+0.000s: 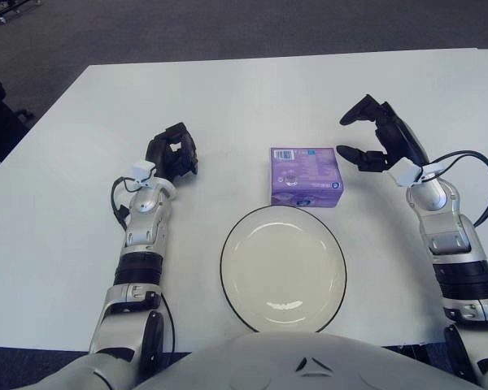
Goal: Put the tissue paper into the plate.
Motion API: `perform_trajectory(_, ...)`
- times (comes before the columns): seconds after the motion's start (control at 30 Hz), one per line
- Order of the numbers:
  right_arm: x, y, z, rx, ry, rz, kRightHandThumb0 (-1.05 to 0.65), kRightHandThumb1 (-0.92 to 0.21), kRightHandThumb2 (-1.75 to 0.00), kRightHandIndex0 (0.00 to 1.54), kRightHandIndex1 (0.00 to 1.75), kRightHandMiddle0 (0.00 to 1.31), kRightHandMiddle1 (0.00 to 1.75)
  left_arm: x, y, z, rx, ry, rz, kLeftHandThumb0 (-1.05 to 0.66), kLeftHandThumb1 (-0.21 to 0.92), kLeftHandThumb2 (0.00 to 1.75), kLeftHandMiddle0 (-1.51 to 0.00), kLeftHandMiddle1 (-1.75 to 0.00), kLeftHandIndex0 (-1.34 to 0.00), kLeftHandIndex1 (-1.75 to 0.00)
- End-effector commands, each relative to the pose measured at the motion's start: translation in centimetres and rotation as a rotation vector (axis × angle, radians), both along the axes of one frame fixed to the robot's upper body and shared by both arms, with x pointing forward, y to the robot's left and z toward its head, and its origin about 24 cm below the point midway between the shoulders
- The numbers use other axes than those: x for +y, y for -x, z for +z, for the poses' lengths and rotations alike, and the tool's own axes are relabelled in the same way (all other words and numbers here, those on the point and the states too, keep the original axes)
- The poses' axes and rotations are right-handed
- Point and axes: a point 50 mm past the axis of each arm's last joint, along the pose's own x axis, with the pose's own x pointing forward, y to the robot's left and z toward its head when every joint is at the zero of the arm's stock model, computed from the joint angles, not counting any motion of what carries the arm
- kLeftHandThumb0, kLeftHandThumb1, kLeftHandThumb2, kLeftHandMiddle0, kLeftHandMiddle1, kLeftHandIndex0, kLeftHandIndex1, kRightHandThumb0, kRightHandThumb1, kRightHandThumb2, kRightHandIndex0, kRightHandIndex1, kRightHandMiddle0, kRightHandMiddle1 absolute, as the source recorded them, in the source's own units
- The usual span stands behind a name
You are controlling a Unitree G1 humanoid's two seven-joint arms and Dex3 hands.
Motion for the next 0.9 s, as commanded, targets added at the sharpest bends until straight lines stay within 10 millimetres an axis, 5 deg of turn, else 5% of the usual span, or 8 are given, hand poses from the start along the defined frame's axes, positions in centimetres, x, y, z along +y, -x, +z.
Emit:
perform_trajectory(0.0, 1.0, 0.0, 1.3, -0.078, 0.132, 0.109, -0.92, -0.92, -0.64, 0.18, 0.86, 0.00, 1.17, -1.1, 5.7, -9.2, 0.348, 0.096, 0.024, -0.41, 0.69, 0.98, -1.31, -1.75, -0.96, -1.75)
perform_trajectory(0.87, 2.9, 0.0, 1.9, -0.073, 0.340, 0.379, -1.05, -0.92, -0.70, 0.00, 0.28, 0.00, 0.54, -1.3, 5.9, -9.2, 0.352, 0.101, 0.027, -0.40, 0.69, 0.98, -1.31, -1.75, -0.96, -1.75)
